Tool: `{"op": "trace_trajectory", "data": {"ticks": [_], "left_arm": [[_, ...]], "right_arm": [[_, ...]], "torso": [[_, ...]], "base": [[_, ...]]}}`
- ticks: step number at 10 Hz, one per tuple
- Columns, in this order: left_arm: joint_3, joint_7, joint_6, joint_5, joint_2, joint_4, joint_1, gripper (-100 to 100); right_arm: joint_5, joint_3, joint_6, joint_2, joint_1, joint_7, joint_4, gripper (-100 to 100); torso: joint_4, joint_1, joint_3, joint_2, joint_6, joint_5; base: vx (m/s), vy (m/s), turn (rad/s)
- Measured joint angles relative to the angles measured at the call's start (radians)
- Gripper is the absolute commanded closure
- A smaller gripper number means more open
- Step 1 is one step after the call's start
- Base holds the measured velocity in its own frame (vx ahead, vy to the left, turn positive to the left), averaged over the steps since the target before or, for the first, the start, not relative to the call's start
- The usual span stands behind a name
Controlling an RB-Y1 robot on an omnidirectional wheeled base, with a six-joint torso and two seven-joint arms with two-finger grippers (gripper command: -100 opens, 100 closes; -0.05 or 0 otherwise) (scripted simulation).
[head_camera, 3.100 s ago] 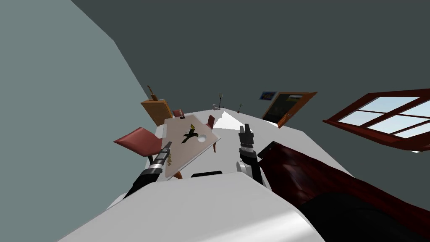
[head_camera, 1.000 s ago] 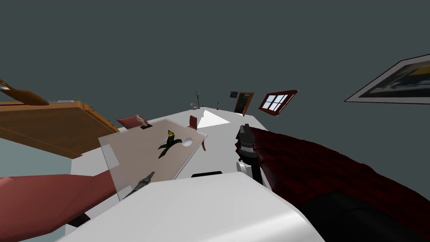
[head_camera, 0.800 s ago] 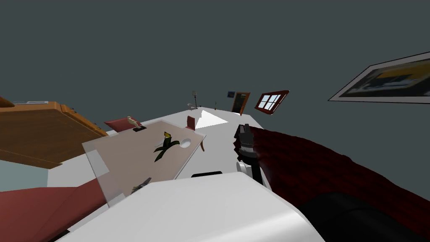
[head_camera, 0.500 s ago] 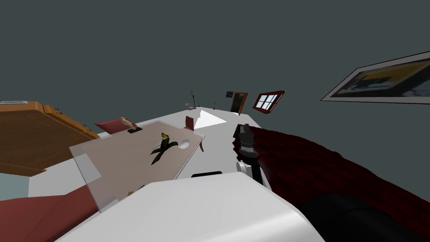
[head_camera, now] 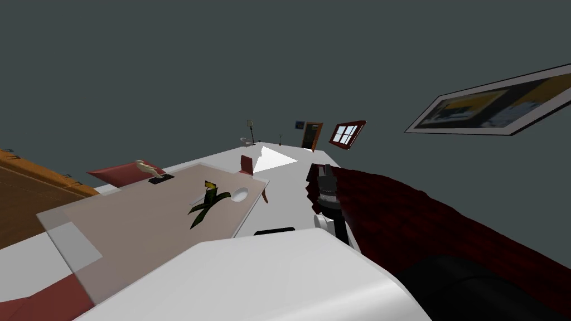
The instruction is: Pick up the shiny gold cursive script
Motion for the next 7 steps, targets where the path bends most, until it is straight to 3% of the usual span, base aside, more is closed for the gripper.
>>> {"op": "trace_trajectory", "data": {"ticks": [2, 5, 7], "left_arm": [[0.000, -0.006, 0.038, 0.004, 0.003, 0.009, 0.001, -100], [-0.001, -0.017, 0.100, 0.010, 0.004, 0.064, -0.004, -100], [-0.009, -0.020, 0.110, 0.017, 0.012, 0.117, -0.025, -100]], "right_arm": [[0.000, 0.000, 0.000, 0.000, 0.000, 0.000, 0.000, 0], [0.000, 0.000, 0.000, 0.000, 0.000, 0.000, 0.000, 0], [0.000, 0.000, 0.000, 0.000, 0.000, 0.000, 0.000, 0]], "torso": [[0.000, -0.001, 0.000, 0.001, 0.000, 0.000], [0.000, 0.000, 0.000, 0.000, 0.000, 0.000], [0.000, -0.002, 0.001, 0.001, 0.000, 0.000]], "base": [[0.037, 0.006, -0.125], [0.046, 0.020, -0.101], [0.034, 0.011, -0.126]]}}
